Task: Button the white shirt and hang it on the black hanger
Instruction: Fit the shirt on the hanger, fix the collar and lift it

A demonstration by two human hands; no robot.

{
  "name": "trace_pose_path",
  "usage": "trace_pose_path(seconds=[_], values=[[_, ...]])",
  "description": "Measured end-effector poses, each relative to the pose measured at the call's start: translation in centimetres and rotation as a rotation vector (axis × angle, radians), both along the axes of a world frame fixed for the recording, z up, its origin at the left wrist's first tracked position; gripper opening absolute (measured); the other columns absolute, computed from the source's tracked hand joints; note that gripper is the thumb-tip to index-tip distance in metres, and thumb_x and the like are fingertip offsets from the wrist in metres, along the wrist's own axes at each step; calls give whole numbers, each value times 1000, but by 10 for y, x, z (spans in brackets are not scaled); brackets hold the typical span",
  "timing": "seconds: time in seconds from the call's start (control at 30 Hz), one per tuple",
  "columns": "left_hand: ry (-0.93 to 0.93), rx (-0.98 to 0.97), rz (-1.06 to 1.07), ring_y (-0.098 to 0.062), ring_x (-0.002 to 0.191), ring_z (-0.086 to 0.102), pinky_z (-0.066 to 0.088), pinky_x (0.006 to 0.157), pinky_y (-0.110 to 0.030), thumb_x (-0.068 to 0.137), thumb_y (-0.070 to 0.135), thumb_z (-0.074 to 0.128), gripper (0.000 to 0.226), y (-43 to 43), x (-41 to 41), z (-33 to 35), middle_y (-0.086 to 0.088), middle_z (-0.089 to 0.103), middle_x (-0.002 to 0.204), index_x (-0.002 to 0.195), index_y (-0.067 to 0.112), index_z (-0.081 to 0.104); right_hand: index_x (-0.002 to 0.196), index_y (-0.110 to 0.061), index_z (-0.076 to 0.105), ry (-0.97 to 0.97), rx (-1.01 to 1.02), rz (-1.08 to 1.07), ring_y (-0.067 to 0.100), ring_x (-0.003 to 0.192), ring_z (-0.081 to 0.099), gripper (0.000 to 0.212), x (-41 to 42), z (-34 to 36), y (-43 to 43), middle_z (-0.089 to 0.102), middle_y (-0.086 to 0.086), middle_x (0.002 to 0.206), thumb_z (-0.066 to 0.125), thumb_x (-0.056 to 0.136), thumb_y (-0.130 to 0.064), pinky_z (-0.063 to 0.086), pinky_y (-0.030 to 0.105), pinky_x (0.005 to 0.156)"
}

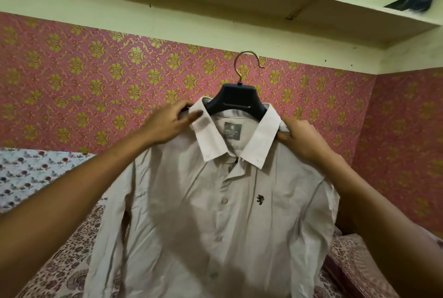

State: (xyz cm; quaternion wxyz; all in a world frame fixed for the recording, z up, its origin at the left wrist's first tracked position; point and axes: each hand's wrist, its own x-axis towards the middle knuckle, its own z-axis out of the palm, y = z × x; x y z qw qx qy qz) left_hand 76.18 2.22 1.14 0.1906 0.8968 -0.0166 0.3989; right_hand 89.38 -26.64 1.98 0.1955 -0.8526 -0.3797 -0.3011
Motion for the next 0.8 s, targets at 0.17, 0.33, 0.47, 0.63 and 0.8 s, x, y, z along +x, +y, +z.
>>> trace_pose_path(seconds=[0.17,0.33,0.47,0.63,0.8], values=[[167,-20,-134,-13,103,51,40,77,-23,71,83,33,85,30,-9,-12,1,54,122,128,22,48,110,-14,56,-9,4,-79,29,76,59,27,-2,5,-28,65,11,92,53,92,-35,48,37,62],[246,77,22,-16,95,53,41,75,-28,67,63,58,69,42,-8,-30,-4,60,120,122,21,53,107,-18,56,12,17,-104,26,78,60,25,-3,4,-53,66,7,94,52,93,-37,51,40,68],[116,205,99,-21,91,60,47,74,-32,56,92,35,92,37,2,-31,0,66,110,118,27,59,114,-21,56,32,31,-101,28,84,62,26,-7,-1,-67,67,8,100,51,93,-35,51,42,71],[244,-88,-200,-19,103,59,43,72,-22,68,80,41,65,26,3,-25,8,59,106,112,34,55,106,-16,57,64,12,-172,30,85,62,29,-9,-4,-84,67,11,100,48,93,-40,52,47,75],[231,-14,-269,-8,113,46,39,91,-33,42,98,37,104,5,21,-22,15,50,124,129,41,42,101,-16,56,78,9,-249,32,87,61,30,-15,-4,-94,66,11,100,49,91,-43,51,48,75]])
